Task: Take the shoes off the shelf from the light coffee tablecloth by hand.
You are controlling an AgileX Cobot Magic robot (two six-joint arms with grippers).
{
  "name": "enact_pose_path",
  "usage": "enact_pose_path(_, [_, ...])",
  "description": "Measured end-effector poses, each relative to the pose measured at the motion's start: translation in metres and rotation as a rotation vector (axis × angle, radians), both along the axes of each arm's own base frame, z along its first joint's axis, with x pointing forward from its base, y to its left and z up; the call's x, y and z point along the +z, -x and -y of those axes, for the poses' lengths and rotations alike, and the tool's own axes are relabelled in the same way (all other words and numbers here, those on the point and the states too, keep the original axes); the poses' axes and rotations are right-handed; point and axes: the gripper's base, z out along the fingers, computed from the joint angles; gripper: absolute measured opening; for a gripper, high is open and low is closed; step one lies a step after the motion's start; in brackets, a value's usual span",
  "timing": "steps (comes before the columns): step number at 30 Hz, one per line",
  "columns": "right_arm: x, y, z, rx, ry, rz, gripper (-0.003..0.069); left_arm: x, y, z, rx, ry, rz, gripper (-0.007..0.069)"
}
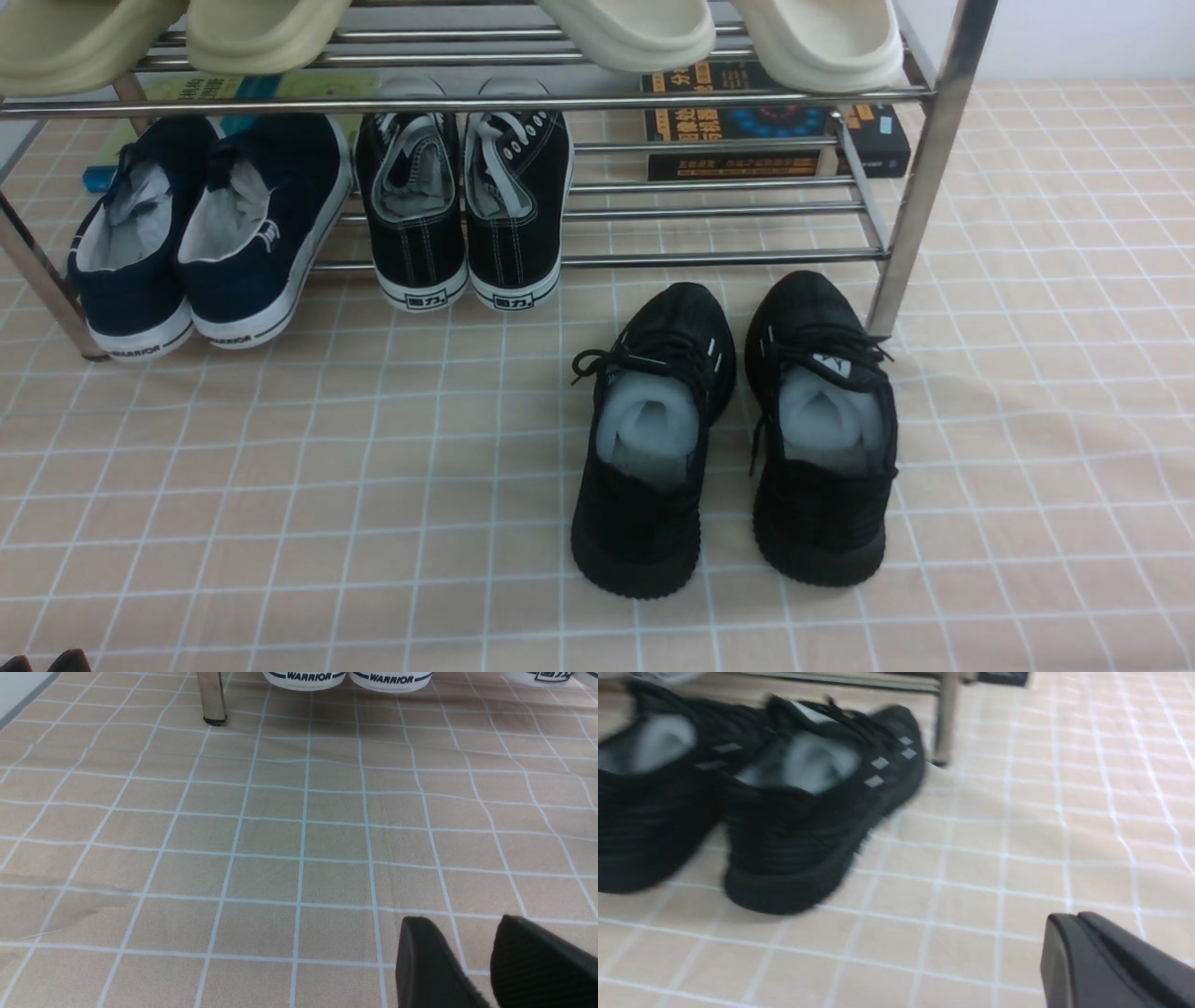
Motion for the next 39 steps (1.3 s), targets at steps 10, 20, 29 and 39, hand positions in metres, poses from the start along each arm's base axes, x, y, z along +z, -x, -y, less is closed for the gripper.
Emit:
enact_pose_path(10, [-0.017, 0.006, 0.009, -0.156, 0.007, 0.0, 0.0026, 0.0, 0.0, 0.0, 0.0, 0.0, 0.0, 0.0242])
enact_pose_path(20, [-0.018, 0.007, 0.01, -0.174, 0.004, -0.001, 0.0038, 0.0, 0.0, 0.0, 0.0, 0.0, 0.0, 0.0242])
enact_pose_path(29, [-0.018, 0.007, 0.005, -0.078, 0.004, -0.001, 0.0048, 0.0, 0.0, 0.0, 0.0, 0.0, 0.0, 0.0242])
enact_pose_path(39, [-0.018, 0.007, 0.004, -0.071, 0.004, -0.001, 0.0067, 0.0, 0.0, 0.0, 0.0, 0.0, 0.0, 0.0242])
